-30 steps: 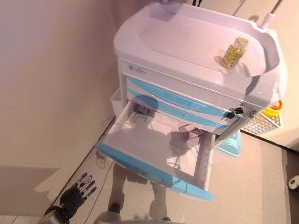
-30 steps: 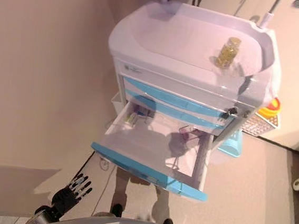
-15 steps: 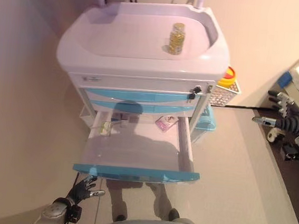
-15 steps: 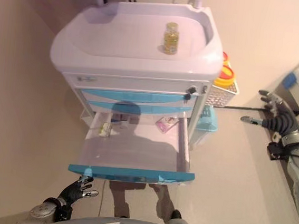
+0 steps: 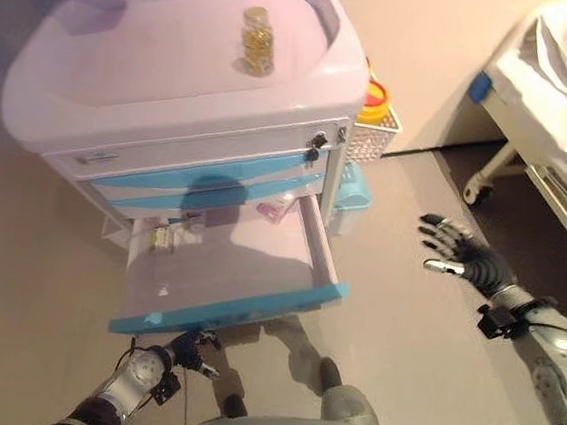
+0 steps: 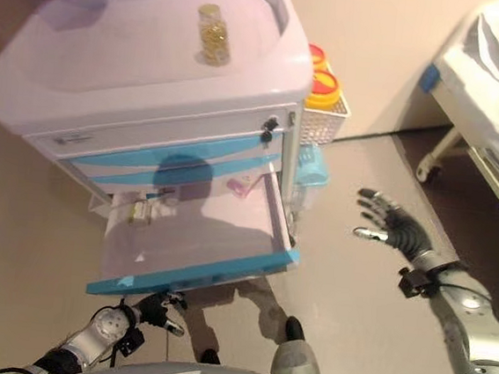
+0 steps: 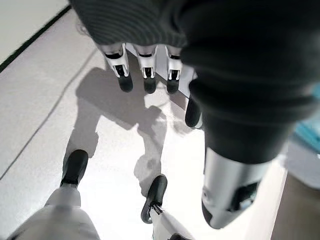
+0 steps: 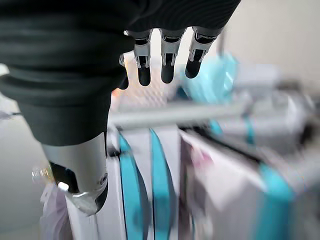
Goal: Open the drawer and pick up the medicine
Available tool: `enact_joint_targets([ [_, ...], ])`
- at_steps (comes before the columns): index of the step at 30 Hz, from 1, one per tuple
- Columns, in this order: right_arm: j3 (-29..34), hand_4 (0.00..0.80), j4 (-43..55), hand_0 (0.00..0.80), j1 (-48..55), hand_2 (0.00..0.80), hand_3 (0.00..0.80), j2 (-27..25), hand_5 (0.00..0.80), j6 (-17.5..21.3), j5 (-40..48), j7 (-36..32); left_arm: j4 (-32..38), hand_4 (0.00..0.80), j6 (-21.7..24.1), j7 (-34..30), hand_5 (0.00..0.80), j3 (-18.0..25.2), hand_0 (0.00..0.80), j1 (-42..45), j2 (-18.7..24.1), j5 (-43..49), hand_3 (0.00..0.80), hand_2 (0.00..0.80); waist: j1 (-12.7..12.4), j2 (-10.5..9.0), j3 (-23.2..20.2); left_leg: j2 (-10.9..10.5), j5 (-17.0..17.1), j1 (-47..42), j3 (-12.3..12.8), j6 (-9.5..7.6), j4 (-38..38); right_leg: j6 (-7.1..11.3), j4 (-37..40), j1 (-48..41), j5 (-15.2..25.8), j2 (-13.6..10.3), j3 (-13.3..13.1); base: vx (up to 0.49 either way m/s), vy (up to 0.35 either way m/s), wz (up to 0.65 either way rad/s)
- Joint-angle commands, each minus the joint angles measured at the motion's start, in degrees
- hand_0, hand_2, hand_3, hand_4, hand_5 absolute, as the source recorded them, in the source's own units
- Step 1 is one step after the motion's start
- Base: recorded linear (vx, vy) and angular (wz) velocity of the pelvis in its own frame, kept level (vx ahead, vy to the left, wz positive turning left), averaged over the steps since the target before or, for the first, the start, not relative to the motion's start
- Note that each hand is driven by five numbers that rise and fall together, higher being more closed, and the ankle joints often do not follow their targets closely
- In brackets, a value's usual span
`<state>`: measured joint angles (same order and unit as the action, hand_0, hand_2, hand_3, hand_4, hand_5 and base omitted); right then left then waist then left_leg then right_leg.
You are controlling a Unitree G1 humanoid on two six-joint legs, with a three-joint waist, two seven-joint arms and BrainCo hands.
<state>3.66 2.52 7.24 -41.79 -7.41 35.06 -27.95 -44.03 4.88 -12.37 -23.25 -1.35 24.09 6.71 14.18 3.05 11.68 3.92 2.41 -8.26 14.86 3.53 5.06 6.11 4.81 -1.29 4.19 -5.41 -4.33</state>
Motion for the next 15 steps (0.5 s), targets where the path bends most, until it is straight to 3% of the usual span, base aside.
enact_joint_targets([
  [1,-1.5,0.0,0.6,0.0,-0.8,0.0,0.0,0.3,0.0,2.5,8.8,-9.2,-3.3,0.0,1.6,3.1,0.0,2.2,0.0,-5.9,5.1,-1.3,0.0,0.0,0.5,-1.99,-0.1,-0.7,-8.2,4.1,-0.5,-0.88,-10.4,3.53,-7.5,5.8,-2.3,-1.0,0.6,-0.083,0.064,-0.22],
  [7,-7.3,0.0,-7.5,0.0,-0.7,0.0,0.0,-0.2,0.0,1.3,14.4,-26.3,-6.6,0.0,4.3,0.8,0.0,1.8,0.0,-12.4,10.1,-8.5,0.0,0.0,2.5,-1.88,4.5,-1.3,-9.5,7.1,1.5,-1.08,-14.3,3.74,-8.8,9.2,-1.8,-1.9,-1.1,-0.11,0.116,-0.27],
  [8,-7.7,0.0,-8.3,0.0,-0.7,0.0,0.0,-0.4,0.0,0.6,14.8,-27.5,-6.8,0.0,4.4,0.3,0.0,1.6,0.0,-12.9,10.5,-9.5,0.0,0.0,2.6,-1.81,4.9,-1.4,-9.6,7.3,1.6,-1.1,-14.6,3.74,-8.8,9.4,-1.7,-2.0,-1.3,-0.07,0.167,-0.26],
  [15,-11.8,0.0,-20.8,0.0,0.0,0.0,0.0,-1.2,0.0,5.2,18.7,-33.2,-9.9,0.0,-1.0,-7.5,0.0,2.0,0.0,-20.8,16.6,-21.7,0.0,0.0,4.5,-1.25,10.0,-2.7,-10.9,9.8,3.3,-1.34,-19.2,3.85,-9.4,11.2,-1.2,-3.3,-2.9,-0.034,0.144,-0.15],
])
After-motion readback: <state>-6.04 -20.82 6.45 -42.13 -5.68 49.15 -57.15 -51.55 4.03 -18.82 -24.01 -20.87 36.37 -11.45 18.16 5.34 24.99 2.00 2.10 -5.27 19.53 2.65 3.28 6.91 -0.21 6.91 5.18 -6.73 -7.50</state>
